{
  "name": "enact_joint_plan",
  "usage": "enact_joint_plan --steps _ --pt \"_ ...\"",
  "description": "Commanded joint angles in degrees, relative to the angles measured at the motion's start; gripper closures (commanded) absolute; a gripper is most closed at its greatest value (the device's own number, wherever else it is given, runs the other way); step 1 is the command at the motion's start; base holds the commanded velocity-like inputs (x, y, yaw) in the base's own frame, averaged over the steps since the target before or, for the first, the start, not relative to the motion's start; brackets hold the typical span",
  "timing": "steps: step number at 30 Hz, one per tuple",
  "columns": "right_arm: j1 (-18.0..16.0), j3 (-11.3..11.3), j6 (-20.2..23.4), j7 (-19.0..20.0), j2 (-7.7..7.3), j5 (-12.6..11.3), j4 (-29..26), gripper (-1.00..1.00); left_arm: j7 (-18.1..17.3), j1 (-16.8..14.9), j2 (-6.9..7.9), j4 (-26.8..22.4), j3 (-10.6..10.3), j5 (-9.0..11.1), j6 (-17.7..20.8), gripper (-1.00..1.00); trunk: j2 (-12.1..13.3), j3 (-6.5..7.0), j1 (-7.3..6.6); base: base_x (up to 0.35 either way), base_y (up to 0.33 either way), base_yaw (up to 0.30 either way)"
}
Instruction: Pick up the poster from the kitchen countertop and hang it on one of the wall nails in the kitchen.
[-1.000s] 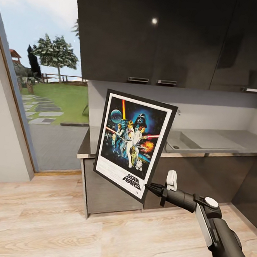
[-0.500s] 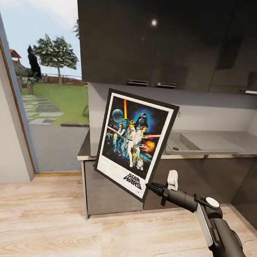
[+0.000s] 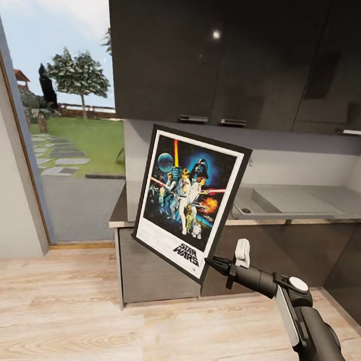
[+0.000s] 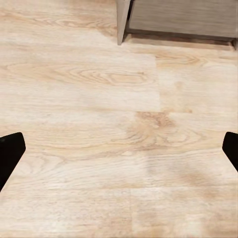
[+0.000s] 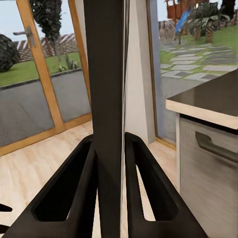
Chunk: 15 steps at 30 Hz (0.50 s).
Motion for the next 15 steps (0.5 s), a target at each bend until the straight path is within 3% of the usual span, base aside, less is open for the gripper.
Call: enact_joint_plan --steps 1,15 --pt "0.0 0.0 0.8 0.3 -0.01 -0.4 0.0 1.0 -0.3 0.0 -0.02 0.0 0.1 -0.1 -0.1 -1.0 0.4 0.12 -0.22 0.0 0.0 0.0" --pt "0.0 0.1 0.8 0.3 -0.01 -0.5 0.0 1.0 -0.3 0.0 -0.02 -0.1 0.1 -0.1 -0.1 -1.0 6.0 2.63 -3.29 0.0 0.0 0.0"
